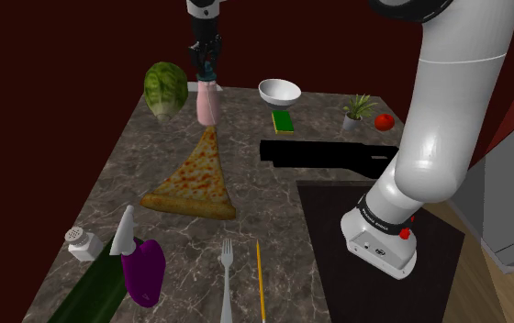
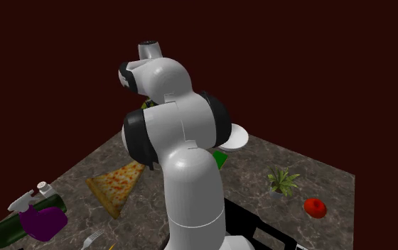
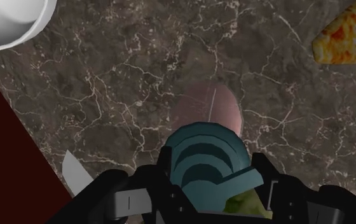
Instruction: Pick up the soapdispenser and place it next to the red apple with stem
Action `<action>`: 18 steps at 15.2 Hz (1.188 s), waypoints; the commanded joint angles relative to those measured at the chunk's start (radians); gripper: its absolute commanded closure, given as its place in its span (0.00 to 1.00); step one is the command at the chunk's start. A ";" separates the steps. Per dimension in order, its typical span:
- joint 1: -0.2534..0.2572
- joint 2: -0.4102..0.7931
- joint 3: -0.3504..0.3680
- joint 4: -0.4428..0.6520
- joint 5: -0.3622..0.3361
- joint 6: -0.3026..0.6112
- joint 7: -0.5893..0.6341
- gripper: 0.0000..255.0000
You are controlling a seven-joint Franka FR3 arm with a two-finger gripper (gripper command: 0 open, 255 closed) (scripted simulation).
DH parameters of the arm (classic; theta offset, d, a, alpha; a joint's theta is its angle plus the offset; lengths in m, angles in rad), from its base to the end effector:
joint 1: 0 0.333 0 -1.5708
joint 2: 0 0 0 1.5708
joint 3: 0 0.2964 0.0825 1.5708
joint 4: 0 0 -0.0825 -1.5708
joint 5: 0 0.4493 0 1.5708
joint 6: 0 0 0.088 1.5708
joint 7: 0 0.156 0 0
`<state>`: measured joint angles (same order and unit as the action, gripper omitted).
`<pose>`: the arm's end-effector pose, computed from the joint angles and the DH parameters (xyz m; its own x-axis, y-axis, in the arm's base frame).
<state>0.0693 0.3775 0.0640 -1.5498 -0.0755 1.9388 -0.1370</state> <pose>0.7208 0.0844 0.3443 0.9575 0.2884 0.0053 0.2878 -0.9565 0.0484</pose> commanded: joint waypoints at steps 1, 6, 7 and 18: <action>0.000 -0.005 0.000 0.018 0.001 -0.023 -0.001 1.00; 0.001 -0.014 0.001 0.073 0.003 -0.086 -0.005 1.00; 0.001 -0.015 0.001 0.085 0.003 -0.099 -0.005 1.00; 0.004 -0.008 0.002 0.243 0.004 -0.250 -0.013 1.00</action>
<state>0.0727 0.3691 0.0655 -1.3218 -0.0713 1.7030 -0.1497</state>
